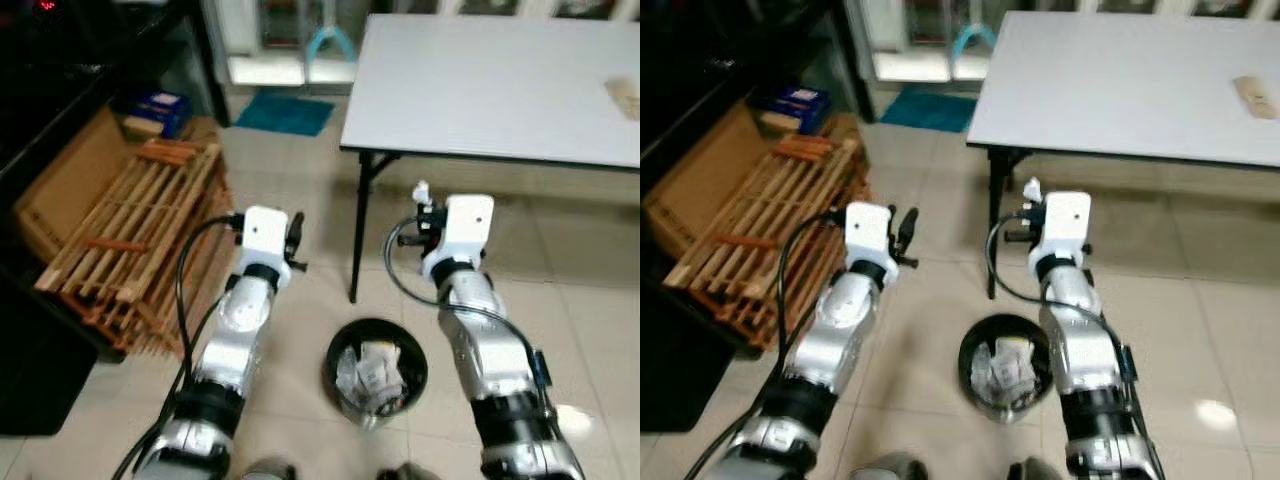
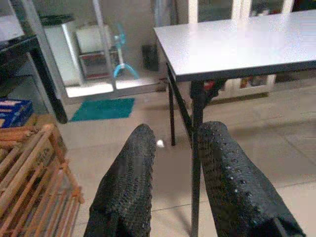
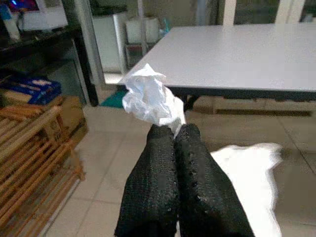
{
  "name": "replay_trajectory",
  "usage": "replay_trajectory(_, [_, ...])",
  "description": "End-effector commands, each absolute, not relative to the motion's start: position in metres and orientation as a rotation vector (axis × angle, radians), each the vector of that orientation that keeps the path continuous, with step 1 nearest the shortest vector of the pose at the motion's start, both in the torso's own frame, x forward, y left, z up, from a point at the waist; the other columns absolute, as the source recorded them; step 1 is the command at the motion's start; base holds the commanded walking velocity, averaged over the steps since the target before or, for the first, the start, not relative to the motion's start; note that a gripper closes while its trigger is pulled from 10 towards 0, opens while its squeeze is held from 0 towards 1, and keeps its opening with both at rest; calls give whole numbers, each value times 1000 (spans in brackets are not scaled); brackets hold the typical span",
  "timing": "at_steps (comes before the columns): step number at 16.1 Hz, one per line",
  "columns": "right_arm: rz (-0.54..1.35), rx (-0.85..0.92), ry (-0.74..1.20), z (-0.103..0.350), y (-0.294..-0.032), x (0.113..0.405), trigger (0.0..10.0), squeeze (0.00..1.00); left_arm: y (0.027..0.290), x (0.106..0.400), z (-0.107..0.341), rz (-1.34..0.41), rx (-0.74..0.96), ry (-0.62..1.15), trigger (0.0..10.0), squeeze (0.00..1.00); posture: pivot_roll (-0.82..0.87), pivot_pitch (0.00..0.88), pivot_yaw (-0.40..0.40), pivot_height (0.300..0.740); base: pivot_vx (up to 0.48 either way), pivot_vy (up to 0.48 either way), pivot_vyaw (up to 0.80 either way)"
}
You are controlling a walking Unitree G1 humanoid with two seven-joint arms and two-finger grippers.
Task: Picking trash to rubbish bin
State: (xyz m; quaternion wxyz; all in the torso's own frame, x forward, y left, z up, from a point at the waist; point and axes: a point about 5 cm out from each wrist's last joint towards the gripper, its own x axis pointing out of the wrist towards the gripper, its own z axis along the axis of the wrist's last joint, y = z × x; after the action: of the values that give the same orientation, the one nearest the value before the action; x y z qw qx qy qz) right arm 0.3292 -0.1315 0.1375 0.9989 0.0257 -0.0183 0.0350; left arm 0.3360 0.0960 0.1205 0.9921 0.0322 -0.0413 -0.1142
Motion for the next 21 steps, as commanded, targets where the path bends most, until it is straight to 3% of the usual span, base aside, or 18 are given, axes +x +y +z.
replay_trajectory(1, [91,63,-47,142,-125,330,10000,0,104,335,119,-213,68,-80,10000,0,6,94,75,740,0,0,0])
replay_trajectory(5, [88,55,-11,137,-124,332,10000,0,107,337,120,-200,74,-69,10000,0,9,92,74,740,0,0,-519])
replay_trajectory(13, [83,59,-24,139,-124,331,10000,0,108,337,119,-195,79,-63,10000,0,8,85,75,740,0,0,0])
replay_trajectory(16, [101,58,-21,138,-120,332,10000,0,108,338,118,-195,85,-60,10000,0,9,83,74,740,0,0,-738])
replay_trajectory(21, [101,55,-34,140,-120,332,10000,0,109,338,118,-184,86,-57,10000,0,11,86,74,740,113,59,0])
